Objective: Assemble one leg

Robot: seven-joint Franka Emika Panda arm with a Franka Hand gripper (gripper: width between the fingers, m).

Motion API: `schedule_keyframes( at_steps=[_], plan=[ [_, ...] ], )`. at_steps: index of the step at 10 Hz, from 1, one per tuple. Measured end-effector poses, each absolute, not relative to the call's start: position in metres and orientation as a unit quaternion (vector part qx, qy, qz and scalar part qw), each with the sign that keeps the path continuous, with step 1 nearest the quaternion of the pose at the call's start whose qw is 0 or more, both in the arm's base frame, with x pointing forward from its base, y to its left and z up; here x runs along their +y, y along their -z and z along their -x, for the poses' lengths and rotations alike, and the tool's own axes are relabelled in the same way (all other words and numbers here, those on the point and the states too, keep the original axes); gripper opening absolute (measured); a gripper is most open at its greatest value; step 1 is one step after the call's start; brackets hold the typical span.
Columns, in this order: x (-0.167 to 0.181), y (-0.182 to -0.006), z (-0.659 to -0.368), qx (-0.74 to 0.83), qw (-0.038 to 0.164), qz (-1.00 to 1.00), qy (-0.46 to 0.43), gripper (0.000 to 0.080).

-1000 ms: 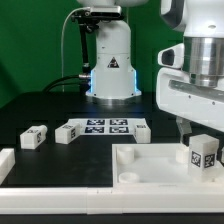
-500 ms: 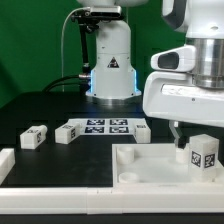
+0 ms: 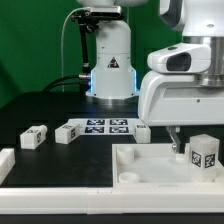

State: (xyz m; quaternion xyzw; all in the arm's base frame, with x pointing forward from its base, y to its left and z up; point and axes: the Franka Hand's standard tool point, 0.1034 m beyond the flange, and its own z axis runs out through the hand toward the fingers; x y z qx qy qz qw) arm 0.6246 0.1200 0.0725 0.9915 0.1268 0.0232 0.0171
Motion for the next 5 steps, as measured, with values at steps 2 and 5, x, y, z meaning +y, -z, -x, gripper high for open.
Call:
schedule_keyframes(
  at_steps=[2,5],
  plan=[
    [0.1181,-0.0724,-0.6248,0.172,0.027,-0.985,-0.022,0.0649],
    [0.1173,-0.0718,-0.6246,0.163,0.027,-0.986,-0.022,0.0398]
  ],
)
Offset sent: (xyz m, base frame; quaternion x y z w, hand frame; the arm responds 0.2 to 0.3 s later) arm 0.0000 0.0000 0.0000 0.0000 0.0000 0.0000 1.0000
